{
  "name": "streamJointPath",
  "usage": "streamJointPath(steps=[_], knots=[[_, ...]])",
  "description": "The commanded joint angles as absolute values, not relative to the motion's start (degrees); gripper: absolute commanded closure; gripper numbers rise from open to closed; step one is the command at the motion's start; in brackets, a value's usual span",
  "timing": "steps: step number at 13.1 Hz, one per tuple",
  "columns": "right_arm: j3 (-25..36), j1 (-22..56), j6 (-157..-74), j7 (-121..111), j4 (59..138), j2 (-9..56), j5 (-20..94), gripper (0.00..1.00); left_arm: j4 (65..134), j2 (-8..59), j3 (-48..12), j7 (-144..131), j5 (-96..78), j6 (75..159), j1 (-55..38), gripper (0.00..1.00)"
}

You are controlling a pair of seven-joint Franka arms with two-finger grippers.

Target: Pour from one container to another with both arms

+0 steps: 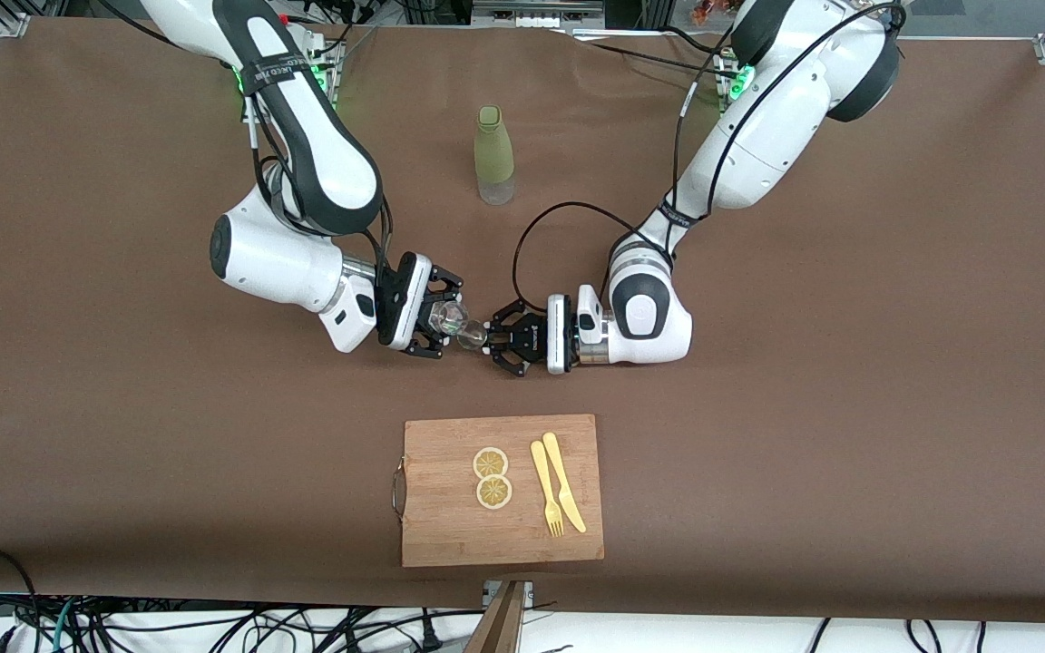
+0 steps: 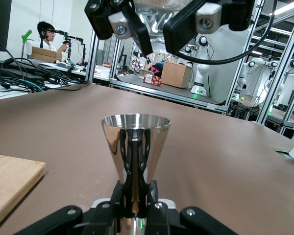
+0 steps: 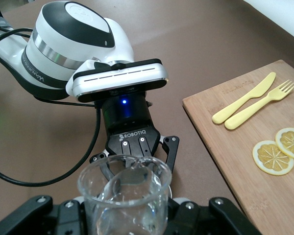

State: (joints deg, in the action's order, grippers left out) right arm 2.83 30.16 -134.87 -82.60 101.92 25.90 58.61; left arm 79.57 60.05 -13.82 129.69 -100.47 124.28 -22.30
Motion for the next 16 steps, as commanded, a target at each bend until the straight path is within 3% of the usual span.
streamJointPath(steps=[1, 16], knots=[[2.3, 30.4, -135.8, -78.8, 100.8, 25.8, 55.3, 0.79, 78.5, 60.7, -13.9, 130.1, -102.0, 125.0, -22.6, 1.0], [0.5, 30.5, -136.7, -68.1, 98.9, 25.8, 45.4, 0.79, 78.5, 60.8, -13.9, 130.1, -101.9, 125.1, -22.6, 1.0]])
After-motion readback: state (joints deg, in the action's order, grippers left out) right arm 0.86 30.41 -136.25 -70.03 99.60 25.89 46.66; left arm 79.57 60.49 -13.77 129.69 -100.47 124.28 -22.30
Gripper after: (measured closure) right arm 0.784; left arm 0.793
